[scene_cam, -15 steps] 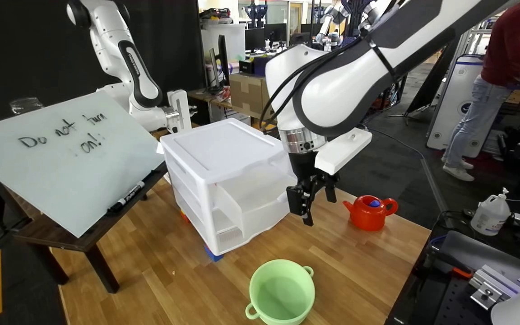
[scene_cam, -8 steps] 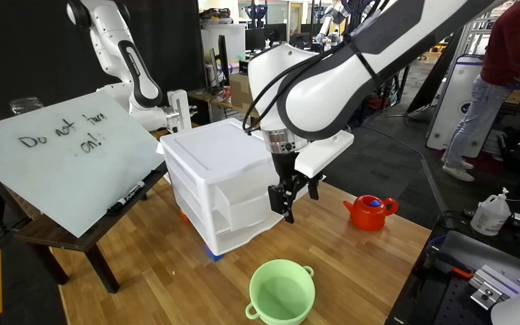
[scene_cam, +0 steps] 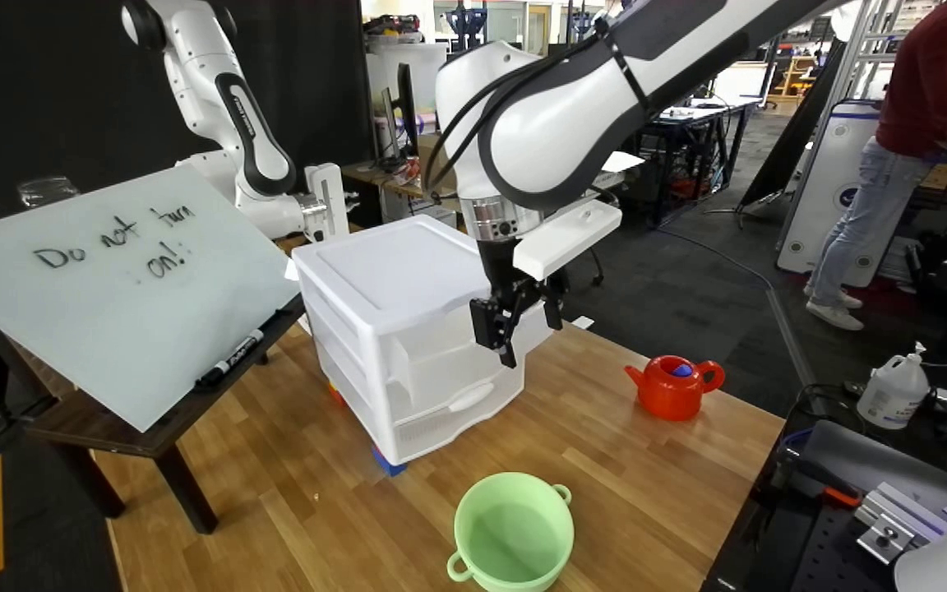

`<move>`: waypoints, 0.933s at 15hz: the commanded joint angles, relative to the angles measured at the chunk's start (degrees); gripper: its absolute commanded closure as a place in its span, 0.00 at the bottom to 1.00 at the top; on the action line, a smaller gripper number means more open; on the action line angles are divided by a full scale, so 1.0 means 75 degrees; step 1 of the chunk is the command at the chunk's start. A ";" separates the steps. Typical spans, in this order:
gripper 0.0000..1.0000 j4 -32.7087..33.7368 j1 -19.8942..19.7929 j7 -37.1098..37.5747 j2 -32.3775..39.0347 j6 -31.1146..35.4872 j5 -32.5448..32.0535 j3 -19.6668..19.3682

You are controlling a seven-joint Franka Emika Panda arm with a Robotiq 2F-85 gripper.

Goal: Close the upper drawer and move the green bowl

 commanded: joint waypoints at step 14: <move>0.00 0.0866 -0.0154 -0.0384 0.0405 -0.0779 0.0008 -0.0317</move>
